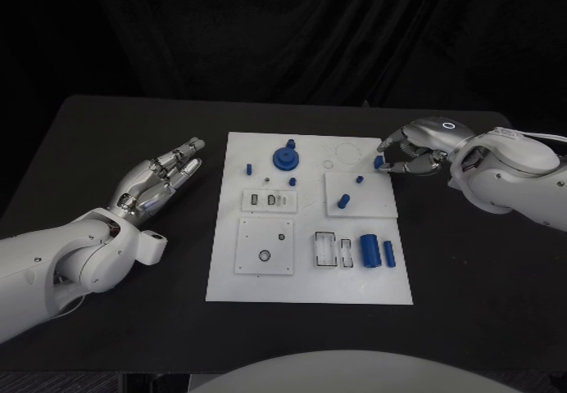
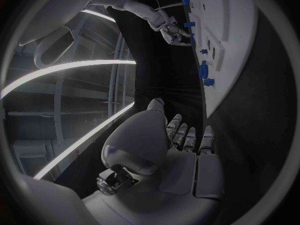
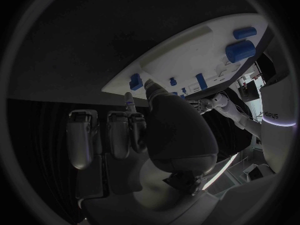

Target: Assemble the parts on the task board

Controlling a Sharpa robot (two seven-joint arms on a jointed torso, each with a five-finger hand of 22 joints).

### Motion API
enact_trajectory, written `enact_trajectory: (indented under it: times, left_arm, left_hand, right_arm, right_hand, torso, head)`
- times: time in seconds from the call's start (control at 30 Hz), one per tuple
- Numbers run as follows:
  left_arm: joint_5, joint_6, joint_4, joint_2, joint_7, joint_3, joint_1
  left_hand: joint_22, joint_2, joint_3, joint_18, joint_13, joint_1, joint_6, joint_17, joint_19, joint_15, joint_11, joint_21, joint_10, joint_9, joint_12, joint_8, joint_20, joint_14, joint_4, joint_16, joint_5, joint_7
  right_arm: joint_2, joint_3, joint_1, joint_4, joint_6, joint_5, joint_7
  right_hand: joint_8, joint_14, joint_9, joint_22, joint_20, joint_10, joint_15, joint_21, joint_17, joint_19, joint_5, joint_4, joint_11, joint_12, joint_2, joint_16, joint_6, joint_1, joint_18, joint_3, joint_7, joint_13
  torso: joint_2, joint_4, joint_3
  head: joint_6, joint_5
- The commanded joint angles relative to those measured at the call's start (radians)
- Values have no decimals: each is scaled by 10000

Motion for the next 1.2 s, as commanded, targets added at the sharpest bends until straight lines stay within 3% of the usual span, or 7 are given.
enact_trajectory:
  times: [0.03,0.23,0.73,0.77,1.2]
  left_arm:
    - [42,78,8,12,1914,7,8]
    - [42,109,7,0,1900,7,8]
    - [42,216,-6,-17,1889,6,7]
    - [42,226,-9,-15,1891,6,7]
    - [42,309,-25,-10,1879,6,6]
  left_hand:
    - [-2,0,52,160,-6,117,-13,-16,13,78,61,-15,39,-5,-19,-8,65,-4,-45,-36,66,-29]
    - [-3,-118,128,160,-5,396,-9,-16,13,90,70,-16,37,-4,-15,-6,77,-4,-83,-36,349,-22]
    - [-3,-206,158,160,-6,526,-5,-16,12,100,81,-16,34,-3,-15,-5,86,-4,-104,-36,494,-15]
    - [-4,-294,143,160,-6,572,-5,-16,11,104,85,-18,33,-2,-15,-5,92,-4,-115,-36,543,-25]
    - [-5,-356,137,160,-5,612,-21,-16,10,108,83,-19,34,-4,-14,-7,98,-4,-118,-36,608,-17]
  right_arm:
    - [51,3,-56,-68,-79,-17,-3]
    - [153,3,-107,-212,-221,-17,7]
    - [299,3,-222,-333,-351,-18,-194]
    - [309,3,-228,-338,-366,-18,-217]
    - [414,4,-259,-403,-420,-18,-504]
  right_hand:
    - [-1,983,-11,2417,-48,1042,-45,-22,2322,819,67,-29,-48,27,17,-57,83,97,32,43,1,2632]
    - [7,973,-20,2395,-29,1042,-15,-59,2280,796,289,-46,-7,27,54,-89,147,191,43,52,59,2632]
    - [-51,958,-68,2360,43,1042,62,-124,2216,759,824,-182,83,27,202,-137,140,455,63,131,161,2632]
    - [-57,956,-71,2357,44,1042,64,-128,2211,756,836,-189,85,27,205,-141,133,465,64,134,164,2632]
    - [2,940,-57,2330,79,1042,102,-177,2146,728,1006,-296,134,27,329,-192,298,590,79,204,228,2632]
  torso:
    - [1,10,2]
    - [2,12,6]
    - [-1,8,1]
    - [0,6,3]
    - [4,7,7]
  head:
    - [28,3]
    - [41,8]
    - [15,14]
    - [17,14]
    - [-6,9]
